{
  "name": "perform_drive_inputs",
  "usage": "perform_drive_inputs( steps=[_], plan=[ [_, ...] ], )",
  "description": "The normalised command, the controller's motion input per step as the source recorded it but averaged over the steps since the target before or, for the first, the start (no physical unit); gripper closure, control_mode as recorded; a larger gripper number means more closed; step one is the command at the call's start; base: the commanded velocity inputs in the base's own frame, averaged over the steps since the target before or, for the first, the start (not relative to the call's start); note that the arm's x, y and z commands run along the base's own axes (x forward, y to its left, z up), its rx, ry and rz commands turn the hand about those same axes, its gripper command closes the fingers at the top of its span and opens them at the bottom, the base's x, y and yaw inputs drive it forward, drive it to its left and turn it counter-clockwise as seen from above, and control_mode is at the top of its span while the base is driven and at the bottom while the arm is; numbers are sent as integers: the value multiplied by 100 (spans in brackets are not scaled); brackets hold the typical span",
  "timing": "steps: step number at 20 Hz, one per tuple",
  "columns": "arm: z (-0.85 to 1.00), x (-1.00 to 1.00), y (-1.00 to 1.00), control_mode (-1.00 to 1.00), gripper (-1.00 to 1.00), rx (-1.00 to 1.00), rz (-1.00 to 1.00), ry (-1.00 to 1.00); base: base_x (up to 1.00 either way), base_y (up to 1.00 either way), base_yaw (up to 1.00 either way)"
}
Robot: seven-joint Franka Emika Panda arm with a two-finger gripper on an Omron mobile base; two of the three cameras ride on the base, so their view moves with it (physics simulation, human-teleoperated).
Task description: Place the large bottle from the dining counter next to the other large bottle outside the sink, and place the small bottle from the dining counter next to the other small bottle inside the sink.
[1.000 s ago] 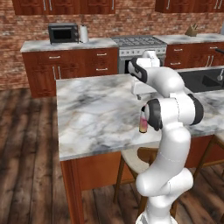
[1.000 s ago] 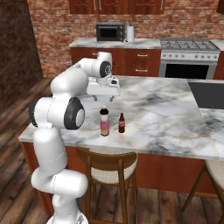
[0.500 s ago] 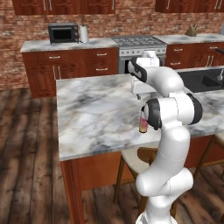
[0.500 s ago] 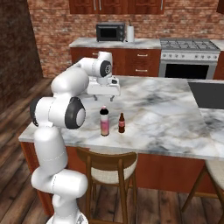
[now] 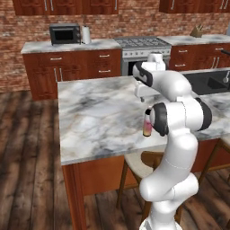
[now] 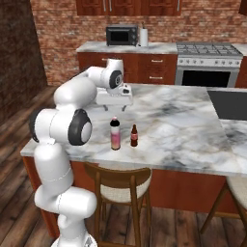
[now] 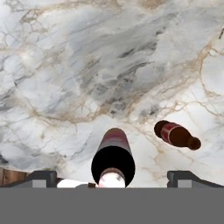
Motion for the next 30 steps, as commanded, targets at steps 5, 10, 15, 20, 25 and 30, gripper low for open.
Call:
perform_drive_inputs(
  steps=[5, 10, 15, 20, 25, 30],
  plan=[
    [0, -9, 0, -100, -100, 0, 0, 0, 0, 0, 0],
    [0, -25, 0, -100, -100, 0, 0, 0, 0, 0, 0],
    [-1, -12, 0, -100, -100, 0, 0, 0, 0, 0, 0],
    [-7, 0, 0, -100, -100, 0, 0, 0, 0, 0, 0],
    [-14, 10, 0, -100, -100, 0, 0, 0, 0, 0, 0],
    [-4, 0, 0, -100, -100, 0, 0, 0, 0, 0, 0]
  ],
)
